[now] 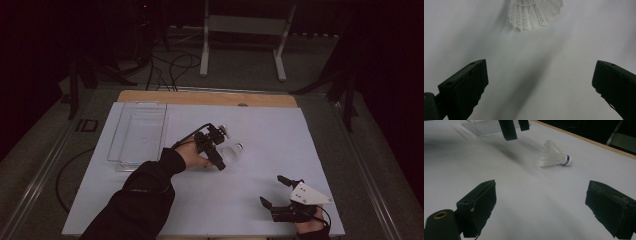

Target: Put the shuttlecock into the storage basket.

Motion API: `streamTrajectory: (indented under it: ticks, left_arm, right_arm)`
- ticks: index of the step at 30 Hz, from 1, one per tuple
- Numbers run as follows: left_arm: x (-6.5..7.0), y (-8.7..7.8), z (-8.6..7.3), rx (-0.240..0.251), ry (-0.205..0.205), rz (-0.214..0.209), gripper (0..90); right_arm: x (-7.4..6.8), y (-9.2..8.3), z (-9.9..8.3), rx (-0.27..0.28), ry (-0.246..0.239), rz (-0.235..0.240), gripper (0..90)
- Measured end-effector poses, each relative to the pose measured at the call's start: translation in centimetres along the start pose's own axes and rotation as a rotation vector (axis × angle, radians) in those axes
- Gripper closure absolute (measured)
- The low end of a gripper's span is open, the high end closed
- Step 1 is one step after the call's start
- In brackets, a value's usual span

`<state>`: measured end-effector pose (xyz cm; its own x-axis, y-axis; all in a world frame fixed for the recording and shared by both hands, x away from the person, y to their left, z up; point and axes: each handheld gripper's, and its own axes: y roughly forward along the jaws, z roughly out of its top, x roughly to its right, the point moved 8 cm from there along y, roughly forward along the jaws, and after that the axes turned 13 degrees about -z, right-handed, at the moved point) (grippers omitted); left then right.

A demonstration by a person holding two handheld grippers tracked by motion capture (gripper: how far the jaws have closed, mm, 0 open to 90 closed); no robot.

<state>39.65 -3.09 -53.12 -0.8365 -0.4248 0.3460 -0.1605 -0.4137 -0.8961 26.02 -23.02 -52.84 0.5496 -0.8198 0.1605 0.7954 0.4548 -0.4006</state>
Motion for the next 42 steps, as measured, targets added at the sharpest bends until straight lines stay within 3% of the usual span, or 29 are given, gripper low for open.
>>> streamTrajectory:
  ticks: [6, 12, 17, 23, 30, 35, 37, 38, 42]
  left_arm:
    - [-0.9, 0.0, 0.6, 0.011, -0.038, -0.011, 1.1]
    - [-1.5, 0.5, 1.2, -0.011, -0.04, 0.011, 1.9]
    - [-1.7, 0.9, 1.8, -0.004, -0.049, -0.003, 3.7]
    - [-2.2, 1.3, 2.5, 0.011, -0.047, -0.017, 14.4]
    - [-3.1, 2.4, 2.8, 0.001, -0.068, 0.004, 21.3]
    - [-3.8, 2.9, 3.0, 0.013, -0.08, 0.021, 34.6]
    - [-3.8, 3.0, 3.1, 0.021, -0.085, 0.004, 35.3]
    - [-3.8, 3.1, 3.2, 0.022, -0.08, -0.005, 41.7]
    - [-3.5, 3.4, 3.5, 0.021, -0.068, -0.022, 48.1]
  right_arm:
    - [-0.1, 0.0, 0.0, 0.001, -0.004, 0.0, 9.6]
    - [0.0, 0.0, 0.0, 0.0, -0.004, 0.002, 9.7]
    - [0.0, 0.0, 0.0, -0.001, -0.001, -0.002, 9.6]
    - [0.0, 0.0, 0.0, -0.003, 0.0, 0.0, 9.7]
    - [0.0, -0.1, 0.0, -0.003, 0.001, 0.0, 9.7]
    - [0.0, 0.0, 0.0, -0.006, 0.0, -0.001, 9.6]
    - [0.0, 0.0, 0.0, -0.006, 0.001, 0.0, 9.6]
    - [0.0, 0.0, -0.1, -0.007, -0.001, 0.0, 9.6]
    - [0.0, 0.0, -0.1, -0.008, 0.001, -0.001, 9.7]
